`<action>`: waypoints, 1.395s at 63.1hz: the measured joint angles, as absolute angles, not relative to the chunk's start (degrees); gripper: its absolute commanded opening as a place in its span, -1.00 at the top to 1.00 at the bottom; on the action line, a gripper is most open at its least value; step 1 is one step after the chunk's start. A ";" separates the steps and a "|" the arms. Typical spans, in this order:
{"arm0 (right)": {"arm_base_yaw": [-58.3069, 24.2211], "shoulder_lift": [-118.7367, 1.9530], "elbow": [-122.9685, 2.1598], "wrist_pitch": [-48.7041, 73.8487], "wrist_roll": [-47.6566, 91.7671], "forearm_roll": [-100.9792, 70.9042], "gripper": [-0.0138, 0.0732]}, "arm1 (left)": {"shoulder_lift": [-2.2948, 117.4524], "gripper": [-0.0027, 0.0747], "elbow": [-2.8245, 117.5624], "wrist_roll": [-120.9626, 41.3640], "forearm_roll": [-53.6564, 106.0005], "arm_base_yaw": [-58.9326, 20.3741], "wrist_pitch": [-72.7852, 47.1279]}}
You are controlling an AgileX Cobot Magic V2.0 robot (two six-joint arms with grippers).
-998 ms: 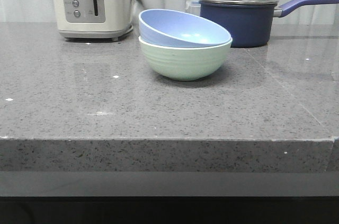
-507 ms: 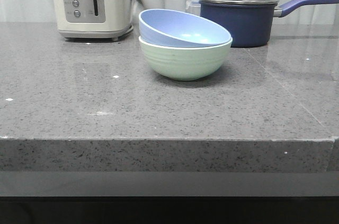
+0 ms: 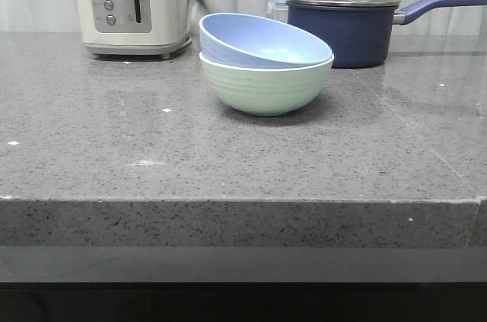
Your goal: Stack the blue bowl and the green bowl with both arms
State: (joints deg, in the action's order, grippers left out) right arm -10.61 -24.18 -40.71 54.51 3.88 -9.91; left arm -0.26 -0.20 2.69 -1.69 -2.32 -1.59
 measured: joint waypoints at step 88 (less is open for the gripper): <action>-1.83 0.62 1.55 1.69 2.16 -5.85 0.81 | -0.26 0.98 -0.20 2.69 -1.81 -2.32 -1.68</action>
State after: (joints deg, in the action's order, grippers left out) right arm -1.83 0.62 1.55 1.69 2.16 -5.85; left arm -0.26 -0.20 2.69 -1.81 -2.32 -1.68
